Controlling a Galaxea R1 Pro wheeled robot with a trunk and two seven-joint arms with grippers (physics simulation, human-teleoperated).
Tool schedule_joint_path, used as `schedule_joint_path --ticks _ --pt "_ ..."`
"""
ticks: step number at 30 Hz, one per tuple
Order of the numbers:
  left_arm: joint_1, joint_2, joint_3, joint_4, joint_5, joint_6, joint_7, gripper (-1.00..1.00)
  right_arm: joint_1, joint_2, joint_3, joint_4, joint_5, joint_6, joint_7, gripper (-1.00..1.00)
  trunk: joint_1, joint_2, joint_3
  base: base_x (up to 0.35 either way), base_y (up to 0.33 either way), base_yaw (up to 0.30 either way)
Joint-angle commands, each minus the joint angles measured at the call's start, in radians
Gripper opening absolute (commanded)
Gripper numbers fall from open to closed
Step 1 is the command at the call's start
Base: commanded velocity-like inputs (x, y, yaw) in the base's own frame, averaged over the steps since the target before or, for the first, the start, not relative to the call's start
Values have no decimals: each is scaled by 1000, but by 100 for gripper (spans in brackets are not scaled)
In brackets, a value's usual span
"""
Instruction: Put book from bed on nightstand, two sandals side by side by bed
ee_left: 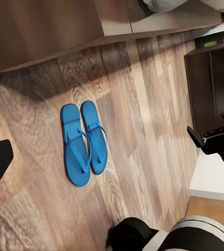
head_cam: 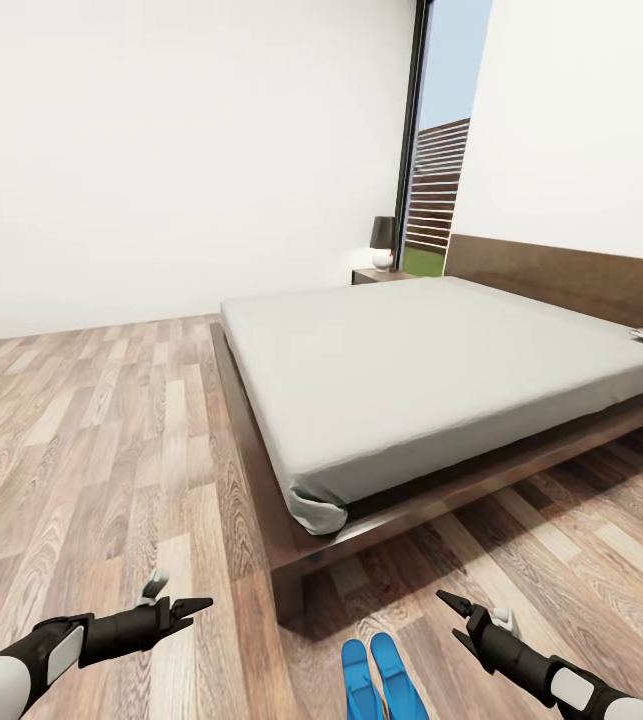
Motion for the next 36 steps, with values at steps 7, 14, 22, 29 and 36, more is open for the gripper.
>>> schedule_joint_path --ticks 7,14,22,29,36 --pt "0 0 0 0 3 12 -2 100 -1 -1 -10 3 0 8 3 100 0 0 -1 0 0 0" --pt "0 0 0 0 3 13 -2 100 -1 -1 -10 3 -1 7 3 100 0 0 -1 0 0 0" --pt "0 0 0 0 3 13 -3 100 -1 -1 -9 2 0 9 2 100 0 0 -1 0 0 0" --pt "0 0 0 0 3 13 -3 100 -1 -1 -10 2 -2 9 2 100 0 0 -1 -8 0 0" --pt "0 0 0 0 3 13 -3 100 -1 -1 -10 2 -3 11 3 100 0 0 -1 -99 0 -5"
